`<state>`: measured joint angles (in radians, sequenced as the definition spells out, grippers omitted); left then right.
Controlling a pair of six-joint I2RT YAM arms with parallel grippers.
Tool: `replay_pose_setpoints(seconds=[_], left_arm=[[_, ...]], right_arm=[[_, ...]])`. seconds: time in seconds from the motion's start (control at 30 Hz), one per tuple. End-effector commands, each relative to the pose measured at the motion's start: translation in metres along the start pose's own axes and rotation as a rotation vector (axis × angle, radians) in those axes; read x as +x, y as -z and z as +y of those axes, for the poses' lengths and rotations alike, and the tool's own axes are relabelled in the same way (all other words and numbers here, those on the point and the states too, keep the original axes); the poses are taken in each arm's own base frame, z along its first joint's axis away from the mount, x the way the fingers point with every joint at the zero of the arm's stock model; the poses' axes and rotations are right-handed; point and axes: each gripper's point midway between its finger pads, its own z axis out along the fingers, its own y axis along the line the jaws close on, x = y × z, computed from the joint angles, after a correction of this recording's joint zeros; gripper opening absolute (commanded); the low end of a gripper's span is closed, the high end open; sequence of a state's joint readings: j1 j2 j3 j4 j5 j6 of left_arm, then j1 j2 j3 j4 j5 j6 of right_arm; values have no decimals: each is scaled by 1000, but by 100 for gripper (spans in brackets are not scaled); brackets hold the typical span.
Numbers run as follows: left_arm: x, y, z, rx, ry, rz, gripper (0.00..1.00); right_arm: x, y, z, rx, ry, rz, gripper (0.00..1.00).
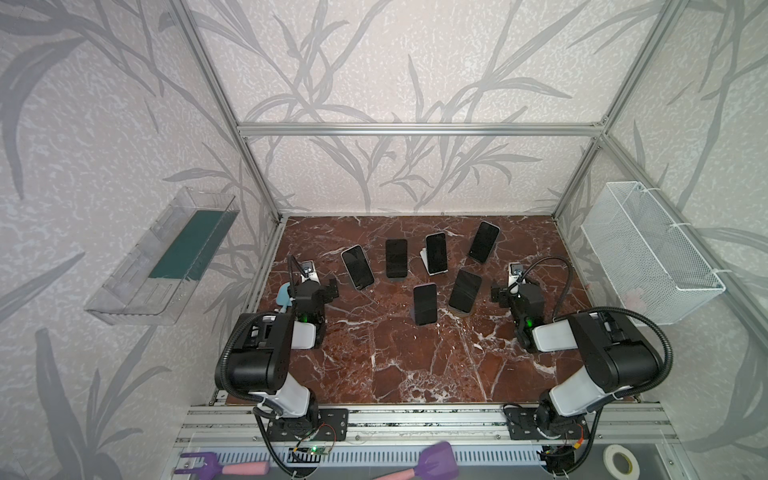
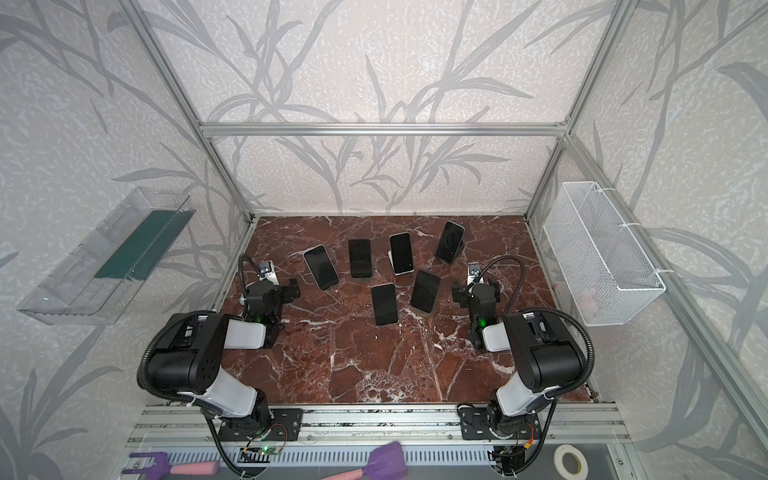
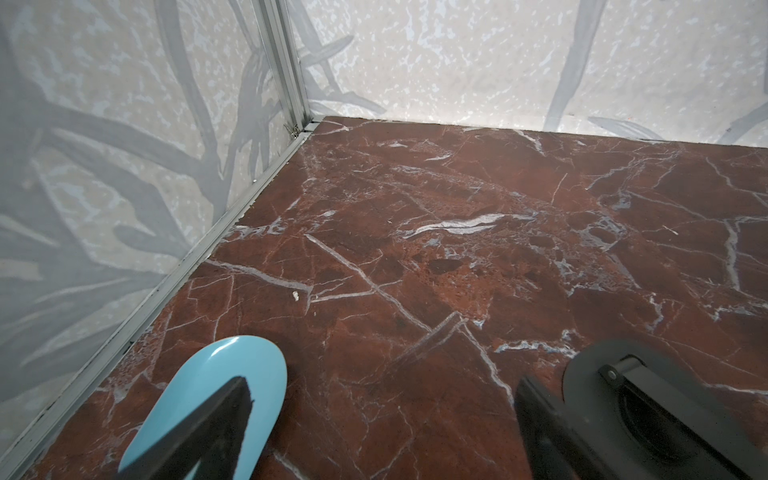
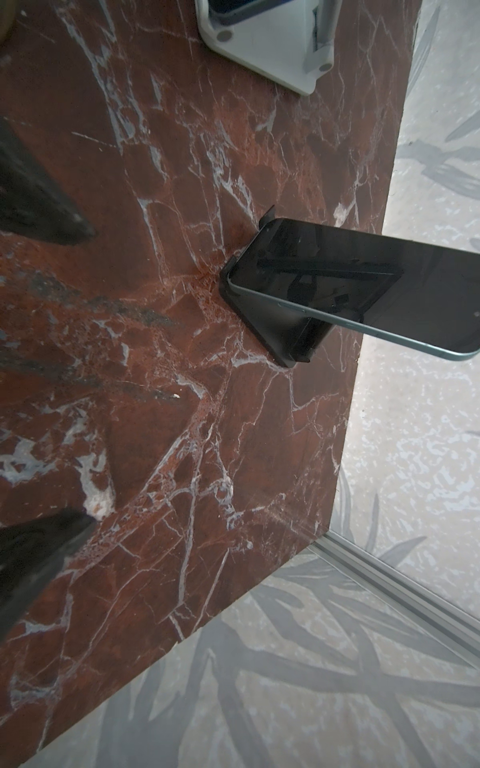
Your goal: Remove the phone from the phone stand
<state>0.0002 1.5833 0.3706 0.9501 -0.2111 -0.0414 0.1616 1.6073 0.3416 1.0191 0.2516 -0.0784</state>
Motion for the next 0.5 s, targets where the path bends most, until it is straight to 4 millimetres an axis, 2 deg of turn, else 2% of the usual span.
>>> replay_pose_setpoints(seconds=[0.0,0.13,0.2,0.27,0.37,0.43,0.47], left_arm=[[-6,0,2,-4,5,-19,99],[-8,1,2,-9,6,-23,99],[-15,7,19,-107,40,-48,99],[-26,16,29,-150,62,-58,99],[-45,25,28,-139,53,-52,99],[-65,33,27,-120,44,-74,99],[-75,39,26,-109,46,-80,99]], right_arm=[[-14,-2,-1,-1,-17,-38,99],[-14,-1,-3,12,-23,-45,99],[-16,4,-14,62,-51,-60,99],[-20,7,-15,54,-58,-67,99],[-27,6,-15,64,-38,-29,99],[-40,8,-23,98,-44,21,99],[-52,13,-28,114,-48,20,99]])
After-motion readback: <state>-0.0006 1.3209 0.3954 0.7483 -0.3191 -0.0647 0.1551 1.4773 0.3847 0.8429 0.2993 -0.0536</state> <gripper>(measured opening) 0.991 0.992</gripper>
